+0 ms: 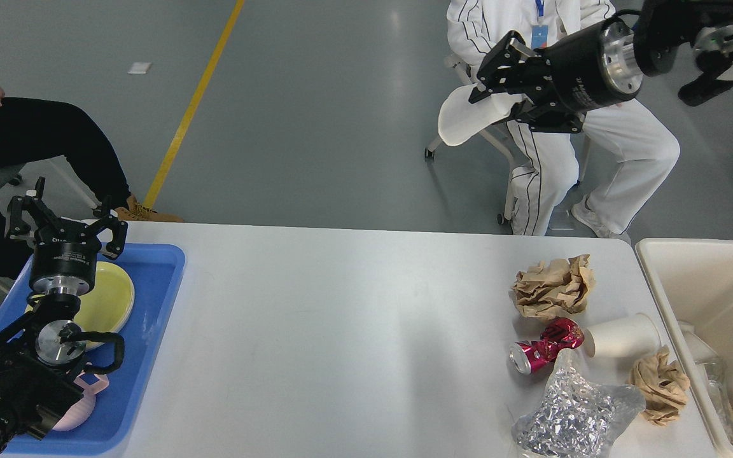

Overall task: Tidy desktop
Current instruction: 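Lift the paper cup and drop it into the white bin, then lower the right gripper onto the crumpled brown paper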

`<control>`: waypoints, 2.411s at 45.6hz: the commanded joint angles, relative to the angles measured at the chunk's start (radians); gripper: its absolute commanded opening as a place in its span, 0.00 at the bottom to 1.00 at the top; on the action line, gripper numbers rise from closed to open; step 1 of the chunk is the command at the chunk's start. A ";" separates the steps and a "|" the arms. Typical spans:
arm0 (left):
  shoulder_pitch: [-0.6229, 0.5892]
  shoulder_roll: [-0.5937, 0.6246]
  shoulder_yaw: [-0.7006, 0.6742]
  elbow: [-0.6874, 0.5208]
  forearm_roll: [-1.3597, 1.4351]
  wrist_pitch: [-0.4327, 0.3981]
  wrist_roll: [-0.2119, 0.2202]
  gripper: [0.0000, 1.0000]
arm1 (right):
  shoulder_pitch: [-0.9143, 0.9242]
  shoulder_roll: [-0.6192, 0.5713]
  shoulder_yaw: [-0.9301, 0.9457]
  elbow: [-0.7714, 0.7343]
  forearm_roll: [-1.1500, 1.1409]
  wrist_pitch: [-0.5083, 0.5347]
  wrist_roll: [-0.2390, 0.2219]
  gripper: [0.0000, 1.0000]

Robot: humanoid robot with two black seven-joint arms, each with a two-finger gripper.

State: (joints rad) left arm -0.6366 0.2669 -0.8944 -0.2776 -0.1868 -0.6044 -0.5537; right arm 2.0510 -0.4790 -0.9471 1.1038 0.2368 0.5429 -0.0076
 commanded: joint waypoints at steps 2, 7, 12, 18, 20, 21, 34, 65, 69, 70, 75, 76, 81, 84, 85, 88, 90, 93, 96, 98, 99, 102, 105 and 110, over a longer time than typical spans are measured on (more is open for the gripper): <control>0.000 0.000 0.000 0.000 0.001 0.000 0.000 0.96 | -0.161 -0.124 -0.070 -0.090 -0.001 -0.018 0.000 0.41; 0.000 0.000 0.000 0.000 0.001 0.000 0.000 0.96 | -0.291 -0.286 -0.064 -0.137 -0.002 -0.079 0.001 0.41; 0.000 0.000 0.000 0.000 0.000 0.000 0.000 0.96 | -0.412 -0.421 -0.052 -0.191 -0.001 -0.179 0.001 0.44; 0.000 -0.002 0.000 0.000 0.000 0.000 0.000 0.96 | -0.618 -0.467 -0.021 -0.266 0.010 -0.337 0.006 0.56; 0.000 0.000 0.000 0.000 0.000 0.000 0.000 0.96 | -0.717 -0.466 0.014 -0.309 0.012 -0.383 0.011 0.66; 0.000 0.000 0.000 0.000 0.000 0.000 0.000 0.96 | -0.757 -0.464 0.033 -0.327 0.012 -0.397 0.011 0.75; 0.000 0.000 0.000 0.000 0.001 0.000 0.000 0.96 | -1.108 -0.372 0.246 -0.512 0.010 -0.411 0.012 1.00; 0.000 0.000 0.000 0.000 0.000 0.000 0.000 0.96 | -0.353 0.008 -0.169 -0.224 -0.238 -0.325 0.001 1.00; 0.000 0.000 0.000 0.000 0.000 0.000 0.000 0.96 | -0.229 0.088 -0.231 -0.145 -0.238 -0.265 0.001 1.00; 0.000 0.000 0.000 0.000 0.001 0.000 0.000 0.96 | -0.197 0.105 -0.236 -0.124 -0.238 -0.241 0.001 1.00; 0.000 0.000 0.000 0.000 0.000 0.000 0.000 0.96 | -0.037 0.172 -0.248 -0.042 -0.238 -0.057 0.003 1.00; 0.000 0.000 0.000 0.000 0.000 0.000 0.000 0.96 | -0.008 0.187 -0.248 -0.036 -0.238 -0.017 0.003 1.00; 0.000 -0.002 0.000 0.000 0.000 0.000 0.000 0.96 | 0.118 0.238 -0.245 0.008 -0.238 0.129 0.009 1.00; 0.000 0.000 0.000 0.000 0.000 0.000 0.000 0.96 | 0.176 0.267 -0.245 0.036 -0.238 0.146 0.005 1.00; 0.000 0.000 0.000 0.000 0.001 0.000 0.000 0.96 | 0.182 0.275 -0.245 0.037 -0.238 0.146 0.003 1.00; 0.000 0.000 0.000 0.000 0.000 0.000 0.000 0.96 | 0.178 0.280 -0.246 0.033 -0.244 0.141 0.001 1.00; 0.000 0.000 0.000 0.000 0.001 0.000 0.000 0.96 | 0.163 0.277 -0.245 0.025 -0.244 0.123 0.000 1.00; 0.000 0.000 0.000 0.000 0.000 0.000 0.000 0.96 | 0.089 0.267 -0.256 0.018 -0.248 0.082 0.000 1.00; 0.000 0.000 0.000 0.000 0.000 0.000 0.000 0.96 | -0.006 0.238 -0.268 0.004 -0.248 0.017 0.000 1.00; 0.000 0.000 0.000 0.000 0.001 0.000 0.000 0.96 | -0.073 0.220 -0.282 -0.007 -0.248 -0.030 0.000 1.00; 0.000 0.000 0.000 0.000 0.001 0.000 0.000 0.96 | -0.109 0.212 -0.289 -0.013 -0.248 -0.053 0.000 1.00; 0.000 0.000 0.000 0.000 0.000 0.000 0.000 0.96 | -0.228 0.197 -0.306 -0.039 -0.248 -0.121 0.000 1.00; 0.000 0.000 0.000 0.000 0.001 0.000 0.000 0.96 | -0.345 0.180 -0.308 -0.091 -0.238 -0.197 0.000 1.00; 0.000 0.000 0.000 0.000 0.000 0.000 0.000 0.96 | -0.488 0.148 -0.280 -0.151 -0.229 -0.306 0.000 1.00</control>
State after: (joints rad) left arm -0.6366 0.2667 -0.8943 -0.2777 -0.1866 -0.6044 -0.5538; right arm 1.7128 -0.2989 -1.2504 1.0132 -0.0023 0.3482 -0.0081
